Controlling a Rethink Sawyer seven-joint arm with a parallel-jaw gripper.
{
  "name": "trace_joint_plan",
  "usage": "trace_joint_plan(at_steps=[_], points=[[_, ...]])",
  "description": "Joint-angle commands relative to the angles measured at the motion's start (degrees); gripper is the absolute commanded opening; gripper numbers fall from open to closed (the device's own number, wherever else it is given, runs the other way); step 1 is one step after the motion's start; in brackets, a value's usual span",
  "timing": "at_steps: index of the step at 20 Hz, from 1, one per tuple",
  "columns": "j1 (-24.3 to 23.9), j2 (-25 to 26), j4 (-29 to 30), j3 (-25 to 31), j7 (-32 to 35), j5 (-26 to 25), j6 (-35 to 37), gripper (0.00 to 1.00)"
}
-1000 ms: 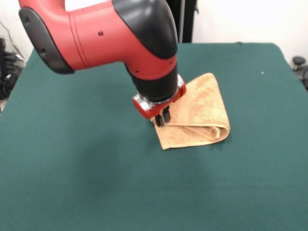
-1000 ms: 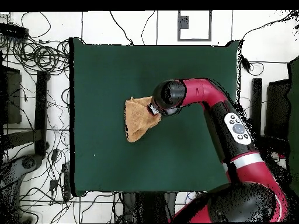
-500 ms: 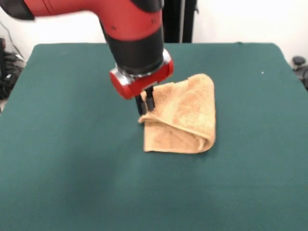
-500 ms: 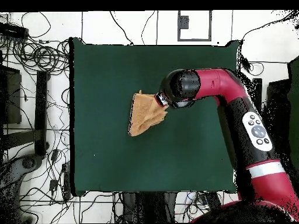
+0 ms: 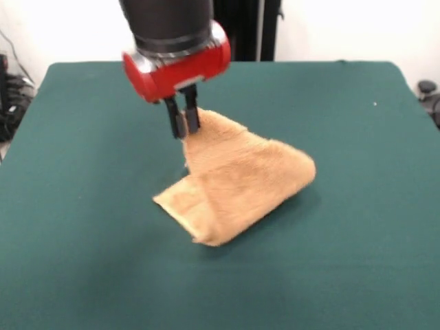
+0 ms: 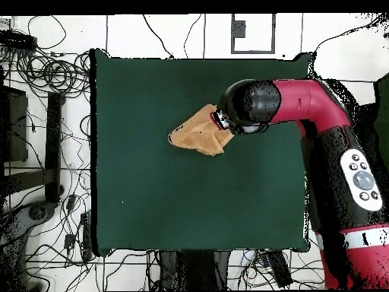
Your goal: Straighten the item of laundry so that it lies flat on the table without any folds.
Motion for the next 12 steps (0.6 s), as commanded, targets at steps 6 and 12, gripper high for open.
trace_joint_plan(at_steps=[6, 12], points=[[-2.3, -11.3, 2.8, 3.6, -16.7, 4.5, 8.8, 0.0], [-1.9, -13.1, 2.8, 4.0, -15.9, 4.5, 8.0, 0.0]])
